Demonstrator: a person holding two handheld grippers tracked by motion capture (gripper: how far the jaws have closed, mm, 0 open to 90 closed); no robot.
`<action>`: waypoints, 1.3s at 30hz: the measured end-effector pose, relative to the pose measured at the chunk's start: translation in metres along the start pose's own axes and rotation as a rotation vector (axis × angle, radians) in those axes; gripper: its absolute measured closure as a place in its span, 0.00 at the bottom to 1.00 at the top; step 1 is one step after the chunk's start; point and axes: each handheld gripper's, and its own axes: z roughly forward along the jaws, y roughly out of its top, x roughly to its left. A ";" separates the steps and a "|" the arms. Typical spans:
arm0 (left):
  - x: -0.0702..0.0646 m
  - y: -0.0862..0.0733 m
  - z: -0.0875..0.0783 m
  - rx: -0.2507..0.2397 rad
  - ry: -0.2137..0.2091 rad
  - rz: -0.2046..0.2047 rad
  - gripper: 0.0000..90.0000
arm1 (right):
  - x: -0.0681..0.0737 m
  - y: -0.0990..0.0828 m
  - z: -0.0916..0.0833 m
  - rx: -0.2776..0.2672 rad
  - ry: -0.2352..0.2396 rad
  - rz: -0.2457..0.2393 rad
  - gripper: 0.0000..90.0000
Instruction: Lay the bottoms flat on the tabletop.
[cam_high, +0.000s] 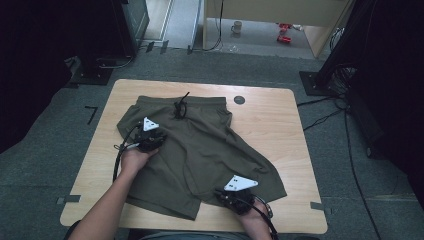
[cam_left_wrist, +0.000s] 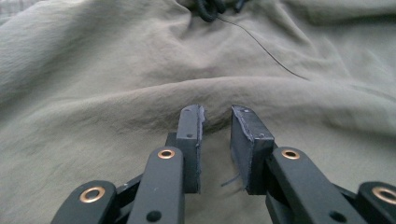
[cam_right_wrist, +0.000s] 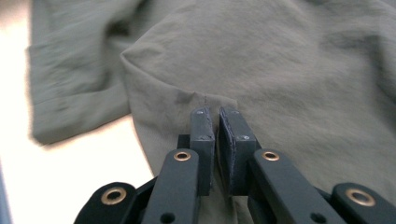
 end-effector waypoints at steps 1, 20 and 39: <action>0.002 0.000 0.001 -0.004 0.005 -0.004 0.82 | 0.002 0.000 0.001 0.001 0.010 -0.002 0.92; -0.024 0.018 -0.018 0.005 -0.154 -0.078 0.64 | -0.071 0.047 -0.015 -0.149 -0.187 0.063 0.70; -0.076 0.022 -0.018 -0.026 -0.212 -0.067 0.61 | -0.140 0.112 0.016 -0.166 -0.271 0.100 0.63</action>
